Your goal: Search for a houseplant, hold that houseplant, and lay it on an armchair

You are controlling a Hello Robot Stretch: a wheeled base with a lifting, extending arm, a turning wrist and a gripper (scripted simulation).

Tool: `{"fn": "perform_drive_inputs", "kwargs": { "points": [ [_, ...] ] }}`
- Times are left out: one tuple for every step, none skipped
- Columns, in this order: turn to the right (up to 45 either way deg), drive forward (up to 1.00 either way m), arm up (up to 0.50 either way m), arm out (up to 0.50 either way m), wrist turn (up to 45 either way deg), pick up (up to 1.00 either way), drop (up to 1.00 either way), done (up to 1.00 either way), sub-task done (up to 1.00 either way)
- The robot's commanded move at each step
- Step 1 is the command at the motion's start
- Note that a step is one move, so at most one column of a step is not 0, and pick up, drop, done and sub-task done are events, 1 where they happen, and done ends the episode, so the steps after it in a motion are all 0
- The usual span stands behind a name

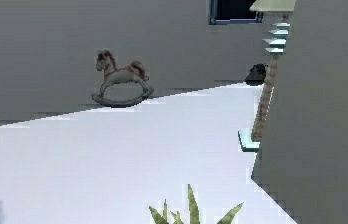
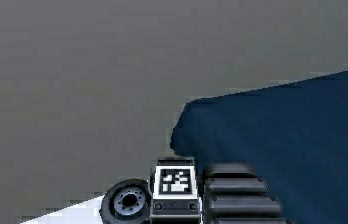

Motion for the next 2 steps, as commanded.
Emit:
{"fn": "perform_drive_inputs", "kwargs": {
  "points": [
    [0.0,1.00,0.00,0.00,0.0,0.00,0.00,0.00,0.00],
    [-3.0,0.00,0.00,0.00,0.0,0.00,0.00,0.00,0.00]
  ]
}}
